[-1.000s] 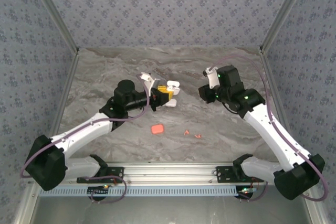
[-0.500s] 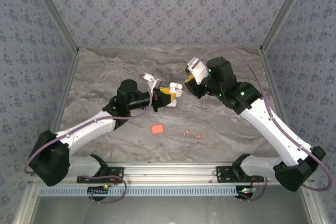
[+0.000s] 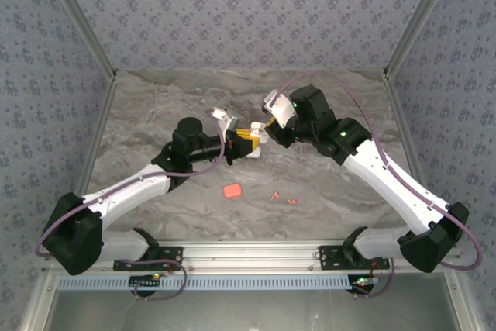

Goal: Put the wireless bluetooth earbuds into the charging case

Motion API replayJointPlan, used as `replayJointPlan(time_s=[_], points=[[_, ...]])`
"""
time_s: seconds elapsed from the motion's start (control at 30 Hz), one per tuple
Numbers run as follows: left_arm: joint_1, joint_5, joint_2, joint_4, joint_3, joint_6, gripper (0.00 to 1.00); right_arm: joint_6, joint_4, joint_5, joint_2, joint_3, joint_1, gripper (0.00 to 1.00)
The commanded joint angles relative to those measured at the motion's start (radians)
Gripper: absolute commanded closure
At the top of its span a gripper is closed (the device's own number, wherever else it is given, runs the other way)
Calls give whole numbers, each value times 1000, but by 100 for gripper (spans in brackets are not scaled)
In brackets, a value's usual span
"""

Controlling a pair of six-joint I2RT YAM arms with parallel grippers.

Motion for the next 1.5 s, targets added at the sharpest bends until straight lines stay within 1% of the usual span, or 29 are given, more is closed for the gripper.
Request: replayJointPlan(time_s=[0.0,0.27,0.43,0.53,0.7,0.83,1.03,1.17,1.3,1.37,1.47], points=[[-8,18,-4,49,38,-12,100,-22,-30,5,12,16,9,75],[-7,15,-2,54,37,-12,100,-28,-38,30,27,9,18,75],[-8,15,-4,55,35,-12,100,-26,-39,22,31,9,20,75],[-6,12,-5,55,36,-12,100,-25,-45,-19,28,11,20,75],[-7,8,-4,63,35,-10,100,-3,-75,-147,38,27,10,73],[-7,6,-4,73,33,-13,100,9,-106,-191,54,49,-4,71],[-7,6,-5,101,28,-23,100,66,-113,-273,46,108,-75,65],[-7,6,-5,127,22,-34,100,127,-74,-374,8,120,-144,50],[-7,6,-7,155,19,-47,100,201,-9,-438,-47,94,-223,40],[-7,2,-10,173,19,-52,100,251,19,-461,-80,58,-269,31],[-8,-3,-13,195,25,-54,100,351,130,-550,-119,-26,-338,20]])
